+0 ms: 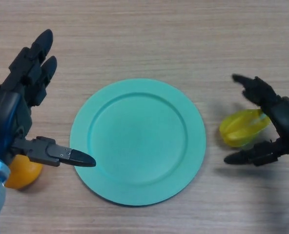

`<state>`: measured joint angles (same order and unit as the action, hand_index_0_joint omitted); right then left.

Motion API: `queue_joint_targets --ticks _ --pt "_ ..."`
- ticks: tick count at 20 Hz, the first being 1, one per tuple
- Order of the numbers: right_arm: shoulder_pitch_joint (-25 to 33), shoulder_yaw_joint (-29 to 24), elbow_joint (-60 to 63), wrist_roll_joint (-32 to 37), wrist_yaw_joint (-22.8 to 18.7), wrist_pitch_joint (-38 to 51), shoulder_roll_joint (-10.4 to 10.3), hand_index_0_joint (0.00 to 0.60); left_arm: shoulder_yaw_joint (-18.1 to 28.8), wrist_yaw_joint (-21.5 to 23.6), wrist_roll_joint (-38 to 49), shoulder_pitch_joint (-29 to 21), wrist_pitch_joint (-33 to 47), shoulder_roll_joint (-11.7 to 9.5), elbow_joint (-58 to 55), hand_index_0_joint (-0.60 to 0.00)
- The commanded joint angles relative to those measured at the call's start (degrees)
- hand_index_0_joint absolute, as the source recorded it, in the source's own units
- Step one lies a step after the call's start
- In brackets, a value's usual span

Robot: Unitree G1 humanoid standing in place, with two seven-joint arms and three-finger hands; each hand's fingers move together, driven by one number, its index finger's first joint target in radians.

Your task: Pick up the yellow starfruit and place it on the plate

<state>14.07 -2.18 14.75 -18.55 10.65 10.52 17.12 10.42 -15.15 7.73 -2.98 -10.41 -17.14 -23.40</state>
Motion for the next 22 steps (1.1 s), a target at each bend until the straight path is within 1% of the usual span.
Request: queue_joint_targets --ticks 1,2,4,7,8,9,10,11,12,13,14,15,16,17,18,19,20,22 --pt "3.5 -0.8 0.3 -3.4 -1.2 8.9 2.3 0.6 5.2 0.4 2.3 -1.1 10.3 -1.7 -2.7 0.0" --pt "4.0 -0.9 1.9 -4.8 -3.1 10.1 2.4 0.6 5.3 0.9 3.1 -0.9 10.2 -1.6 -2.8 0.0" --pt "4.2 -0.9 3.2 -5.0 -4.8 10.2 2.2 0.6 4.8 1.3 3.2 -1.1 8.9 -1.7 -3.8 0.0" --pt "3.7 -1.4 0.2 -2.9 -5.2 8.0 1.9 0.6 4.0 0.6 3.1 -0.6 7.9 -1.4 -5.0 0.0" --pt "3.0 -1.8 -4.2 -0.9 -4.0 4.7 1.7 0.6 4.1 -0.3 2.7 -0.4 7.6 -1.4 -5.3 0.0" --pt "3.1 -1.9 -4.9 -1.5 -4.5 4.8 2.1 0.6 4.3 -0.6 2.7 -0.4 7.6 -1.4 -5.2 0.0" --pt "3.0 -2.3 -8.9 -0.3 -3.9 2.1 1.9 0.6 4.4 -0.2 2.9 -0.8 8.1 -1.3 -4.5 0.0" --pt "3.0 -2.3 -10.1 -0.9 -4.3 1.8 2.1 0.6 4.5 0.1 3.1 -0.9 8.1 -1.4 -4.4 0.0" --pt "2.6 -1.5 -14.7 -0.5 -2.6 -1.4 1.5 0.6 4.5 0.5 3.4 -1.0 8.7 -1.3 -4.0 0.0" --pt "2.6 -1.0 -15.8 -1.0 -2.4 -1.6 1.3 0.6 4.4 0.7 3.4 -1.1 8.8 -1.4 -3.9 0.0" --pt "2.4 0.6 -20.0 1.4 -0.6 -5.2 -0.7 0.6 4.1 1.0 3.8 -1.1 8.7 -1.3 -3.8 0.0" --pt "2.0 1.4 -21.9 3.1 0.6 -7.4 -1.7 0.6 3.9 1.2 3.8 -1.2 8.8 -1.2 -3.8 0.0" --pt "2.4 3.8 -22.2 1.1 -0.6 -5.8 -3.0 0.6 3.6 1.0 3.8 -1.2 8.5 -1.3 -3.8 0.0" --pt "2.6 4.4 -22.0 0.4 -1.1 -5.1 -3.7 0.6 3.7 0.9 3.9 -1.4 8.2 -1.4 -3.8 0.0" --pt "1.9 6.8 -23.0 1.7 -0.8 -7.4 -5.2 0.6 4.0 0.7 4.2 -1.5 7.3 -1.6 -4.1 0.0" --pt "1.7 8.0 -23.1 1.5 -1.3 -7.6 -5.6 0.6 4.0 0.6 4.2 -1.5 7.1 -1.6 -4.2 0.0" --pt "1.6 10.4 -21.4 2.2 -2.6 -7.1 -6.0 0.6 4.0 0.5 3.6 -1.6 7.7 -1.7 -4.2 0.0" --pt "1.3 14.1 -18.8 3.6 -4.3 -6.6 -6.2 0.6 4.4 0.4 3.8 -1.7 8.7 -1.7 -4.3 0.0"
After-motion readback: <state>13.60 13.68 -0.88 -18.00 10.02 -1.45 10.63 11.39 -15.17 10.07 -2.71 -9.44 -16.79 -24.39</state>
